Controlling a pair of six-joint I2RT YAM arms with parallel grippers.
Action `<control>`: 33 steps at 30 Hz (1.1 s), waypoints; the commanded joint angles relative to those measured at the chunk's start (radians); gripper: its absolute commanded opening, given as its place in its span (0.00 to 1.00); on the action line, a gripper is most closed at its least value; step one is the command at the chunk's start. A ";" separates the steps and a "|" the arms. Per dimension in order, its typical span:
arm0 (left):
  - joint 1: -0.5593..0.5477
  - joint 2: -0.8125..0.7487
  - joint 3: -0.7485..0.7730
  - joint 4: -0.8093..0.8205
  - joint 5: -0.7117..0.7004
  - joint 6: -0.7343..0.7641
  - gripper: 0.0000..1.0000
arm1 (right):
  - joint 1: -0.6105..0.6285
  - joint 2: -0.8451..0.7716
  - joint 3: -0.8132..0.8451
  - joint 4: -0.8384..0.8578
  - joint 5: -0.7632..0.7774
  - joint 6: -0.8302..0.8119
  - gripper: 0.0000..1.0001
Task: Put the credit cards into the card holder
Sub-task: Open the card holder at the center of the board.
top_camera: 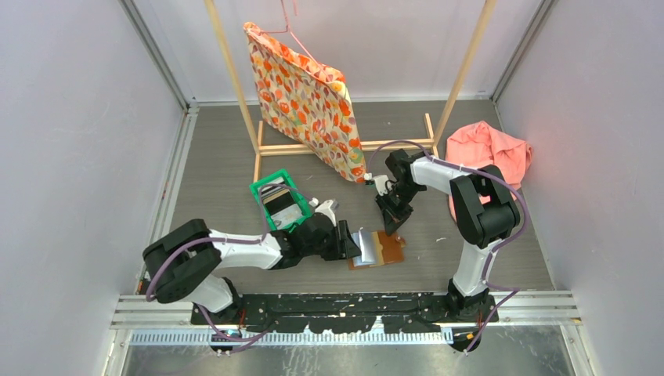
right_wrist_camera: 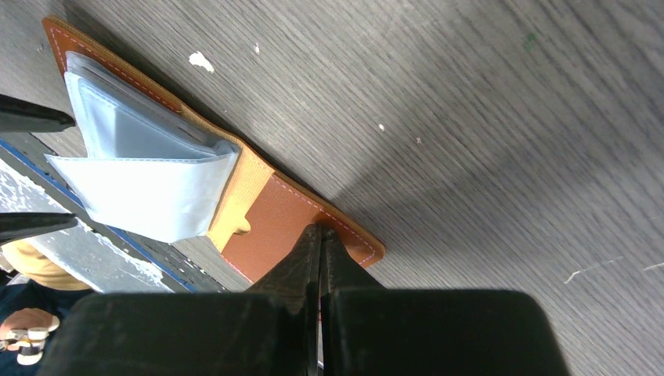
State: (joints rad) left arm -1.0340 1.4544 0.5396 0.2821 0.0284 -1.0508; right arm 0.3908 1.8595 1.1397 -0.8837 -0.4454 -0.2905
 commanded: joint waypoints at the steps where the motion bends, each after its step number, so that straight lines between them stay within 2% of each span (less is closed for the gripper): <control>1: -0.001 0.051 0.047 0.094 0.032 -0.017 0.50 | 0.010 0.017 0.017 0.004 0.010 -0.014 0.02; 8: -0.001 0.095 0.062 0.140 0.063 -0.035 0.46 | 0.011 0.016 0.018 0.003 0.008 -0.014 0.02; 17: -0.001 0.068 0.041 0.205 0.066 -0.045 0.40 | 0.013 0.018 0.018 0.000 0.008 -0.016 0.02; 22: -0.001 0.057 0.032 0.212 0.056 -0.057 0.40 | 0.014 0.017 0.018 -0.001 0.007 -0.015 0.02; 28: 0.000 0.100 0.017 0.342 0.073 -0.090 0.39 | 0.013 0.014 0.023 -0.008 -0.016 -0.018 0.02; 33: 0.000 0.148 0.056 0.385 0.094 -0.098 0.38 | 0.012 0.005 0.027 -0.019 -0.055 -0.021 0.02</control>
State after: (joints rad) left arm -1.0340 1.5681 0.5583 0.5468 0.1066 -1.1339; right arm 0.3943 1.8599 1.1408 -0.8883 -0.4564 -0.2970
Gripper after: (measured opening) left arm 0.389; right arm 0.026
